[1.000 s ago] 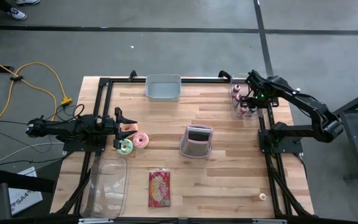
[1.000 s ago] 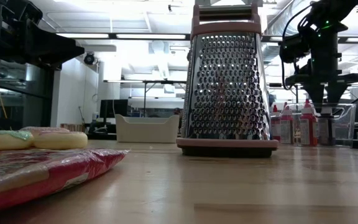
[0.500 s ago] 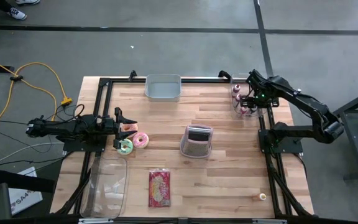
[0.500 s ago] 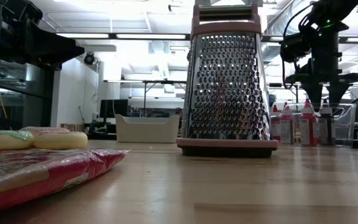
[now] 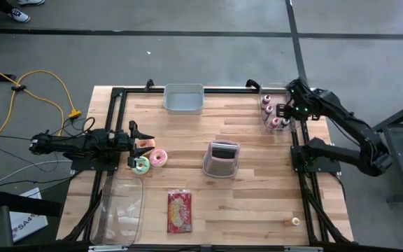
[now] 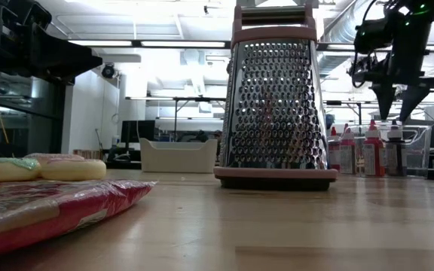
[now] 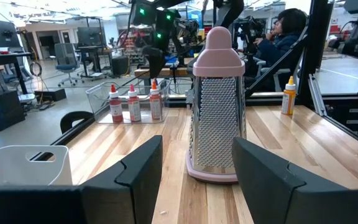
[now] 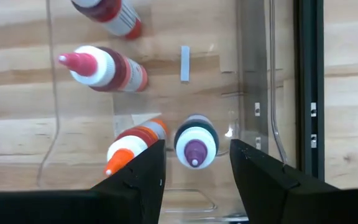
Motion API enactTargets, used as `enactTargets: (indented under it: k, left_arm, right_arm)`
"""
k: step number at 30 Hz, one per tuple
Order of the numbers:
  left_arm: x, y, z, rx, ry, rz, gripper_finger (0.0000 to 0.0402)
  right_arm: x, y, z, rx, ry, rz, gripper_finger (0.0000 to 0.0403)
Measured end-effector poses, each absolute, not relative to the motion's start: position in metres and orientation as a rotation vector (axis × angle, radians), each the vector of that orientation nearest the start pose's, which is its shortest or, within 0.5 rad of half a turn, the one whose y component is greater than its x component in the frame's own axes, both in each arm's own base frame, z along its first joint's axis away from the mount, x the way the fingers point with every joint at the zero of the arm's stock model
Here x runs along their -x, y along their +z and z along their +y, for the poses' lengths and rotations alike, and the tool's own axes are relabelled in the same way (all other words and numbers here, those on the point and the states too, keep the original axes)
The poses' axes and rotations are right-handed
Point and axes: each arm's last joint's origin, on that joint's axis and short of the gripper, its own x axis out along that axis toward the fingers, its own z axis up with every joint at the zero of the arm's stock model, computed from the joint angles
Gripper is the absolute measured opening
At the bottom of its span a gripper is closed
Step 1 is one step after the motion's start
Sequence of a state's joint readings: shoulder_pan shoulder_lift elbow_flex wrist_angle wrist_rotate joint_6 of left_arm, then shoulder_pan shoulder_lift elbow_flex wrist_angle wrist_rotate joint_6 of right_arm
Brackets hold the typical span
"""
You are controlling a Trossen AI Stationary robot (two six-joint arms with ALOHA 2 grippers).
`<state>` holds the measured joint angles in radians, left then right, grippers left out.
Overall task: Pick & Place Food Item
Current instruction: Put the yellow food coloring into the right transparent bin
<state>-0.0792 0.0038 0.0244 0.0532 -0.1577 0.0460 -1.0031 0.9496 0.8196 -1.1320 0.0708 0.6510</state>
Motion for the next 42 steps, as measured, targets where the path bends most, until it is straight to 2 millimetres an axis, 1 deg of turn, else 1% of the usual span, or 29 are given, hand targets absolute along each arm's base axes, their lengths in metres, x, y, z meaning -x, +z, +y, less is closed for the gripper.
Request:
enactTargets:
  k: [7,16,22,28,36,42]
  left_arm:
    - [-0.096,0.177,-0.003,-0.037,0.080,-0.072,0.0188]
    - [-0.096,0.177,-0.003,-0.037,0.080,-0.072,0.0188]
    - [-0.096,0.177,-0.003,-0.037,0.080,-0.071,0.0188]
    - [-0.096,0.177,-0.003,-0.037,0.081,-0.071,0.0188]
    - [-0.096,0.177,-0.003,-0.037,0.080,-0.072,0.0188]
    - [-0.096,0.177,-0.003,-0.037,0.081,-0.071,0.0188]
  right_arm:
    - [-0.072,0.261,-0.117,-1.090,-1.304,0.803,0.0166]
    - [-0.071,0.265,-0.114,-1.029,-1.260,0.789,0.0166]
    - [-0.075,0.272,-0.112,-1.005,-1.079,0.714,0.0166]
    - [-0.081,0.280,-0.105,-0.916,-0.881,0.663,0.0166]
    - [-0.092,0.285,-0.091,-0.744,-0.657,0.696,0.0166]
    - [-0.101,0.285,-0.077,-0.729,-0.486,0.747,0.0166]
